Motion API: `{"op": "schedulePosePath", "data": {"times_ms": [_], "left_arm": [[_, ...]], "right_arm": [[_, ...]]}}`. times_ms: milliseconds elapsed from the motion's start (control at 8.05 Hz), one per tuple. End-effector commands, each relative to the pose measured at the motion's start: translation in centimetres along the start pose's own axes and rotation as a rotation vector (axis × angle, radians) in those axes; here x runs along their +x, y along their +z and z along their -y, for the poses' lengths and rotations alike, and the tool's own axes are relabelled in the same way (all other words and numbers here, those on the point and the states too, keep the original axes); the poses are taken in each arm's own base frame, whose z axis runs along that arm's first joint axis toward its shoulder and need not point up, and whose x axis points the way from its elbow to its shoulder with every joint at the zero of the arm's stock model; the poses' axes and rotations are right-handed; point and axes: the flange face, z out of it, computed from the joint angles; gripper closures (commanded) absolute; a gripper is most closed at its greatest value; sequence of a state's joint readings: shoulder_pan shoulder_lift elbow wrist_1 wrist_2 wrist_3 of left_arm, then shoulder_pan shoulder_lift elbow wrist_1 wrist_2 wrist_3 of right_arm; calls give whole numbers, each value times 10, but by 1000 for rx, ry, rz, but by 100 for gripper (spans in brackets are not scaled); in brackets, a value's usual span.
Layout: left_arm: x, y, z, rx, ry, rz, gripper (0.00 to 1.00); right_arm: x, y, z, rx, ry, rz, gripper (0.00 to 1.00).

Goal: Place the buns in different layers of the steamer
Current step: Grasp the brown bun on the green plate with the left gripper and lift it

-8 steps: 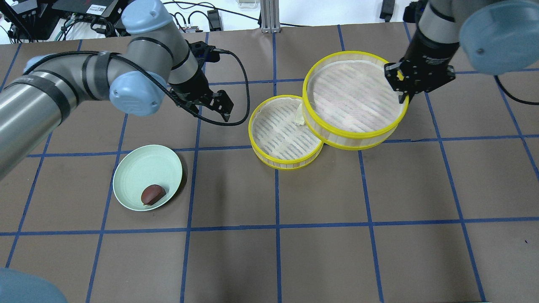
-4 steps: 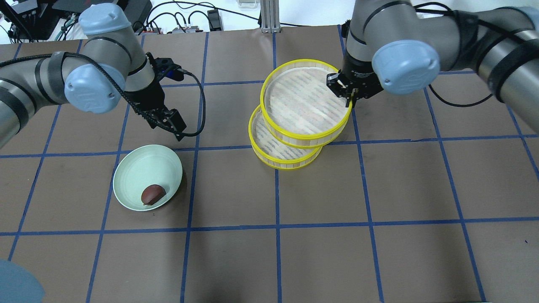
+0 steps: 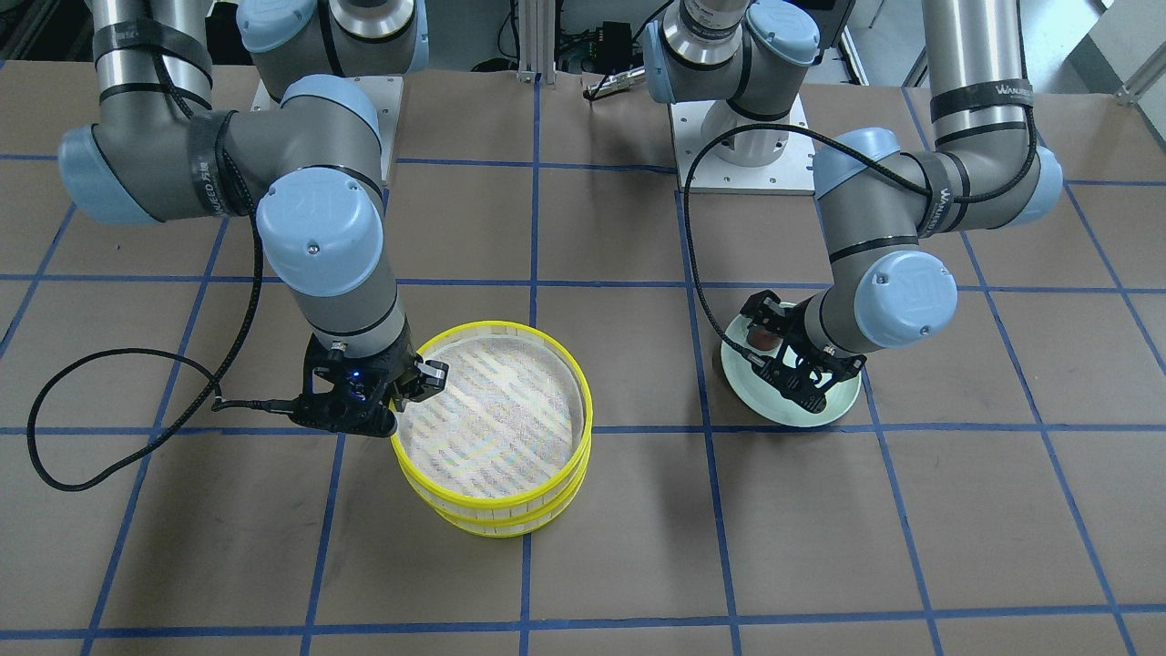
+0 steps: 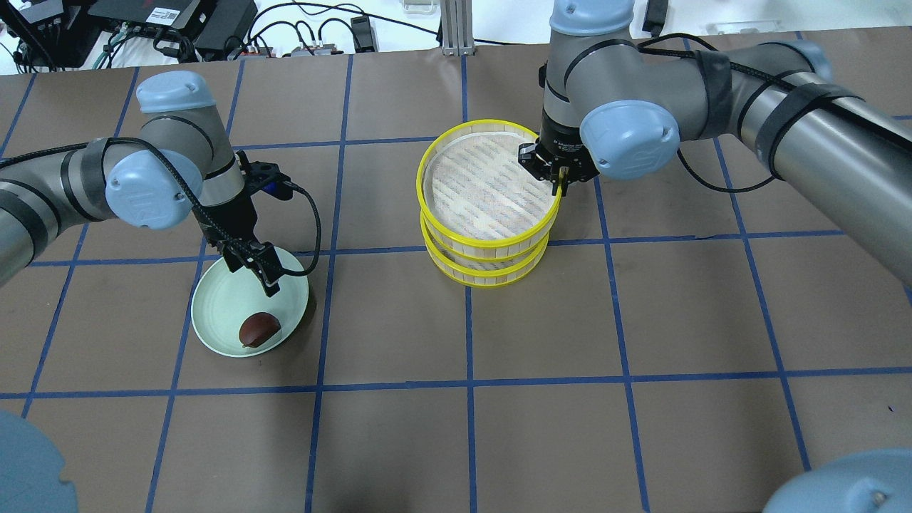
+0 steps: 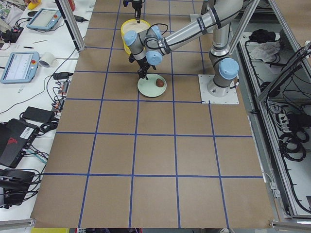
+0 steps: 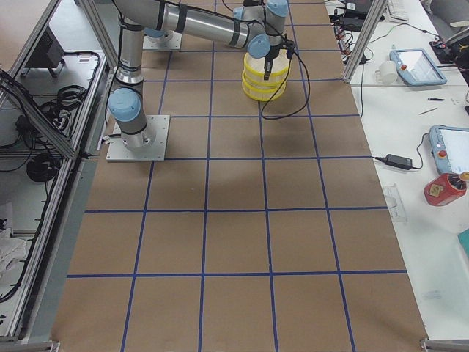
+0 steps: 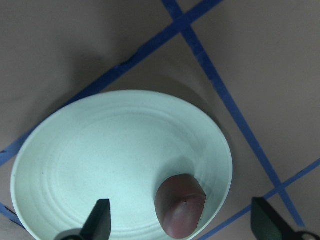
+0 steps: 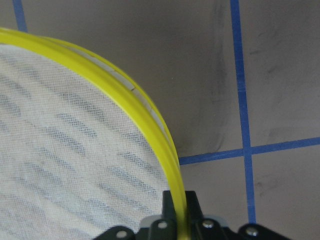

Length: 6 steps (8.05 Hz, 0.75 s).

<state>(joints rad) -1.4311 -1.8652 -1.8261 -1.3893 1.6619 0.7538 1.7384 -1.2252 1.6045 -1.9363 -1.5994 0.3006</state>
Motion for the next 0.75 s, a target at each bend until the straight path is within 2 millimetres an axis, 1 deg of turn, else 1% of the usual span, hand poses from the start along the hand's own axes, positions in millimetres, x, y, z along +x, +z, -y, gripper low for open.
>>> {"op": "schedulePosePath", "data": {"times_ms": [0,124,373,621], "left_arm": [[-5,24,-3,-83,3,-10,0],[-4,40,-2,-107,6,-35,0],[-8,52,-5,-131,2,-56,0],[-9,72,-12,-157,-10,-94,0]], "right_arm": [[-6,18,2,-32,-6,7,90],[-7,20,1,-37,-8,10,90],[-7,22,1,-41,-9,9,90],[-6,23,0,-46,-8,8,90]]}}
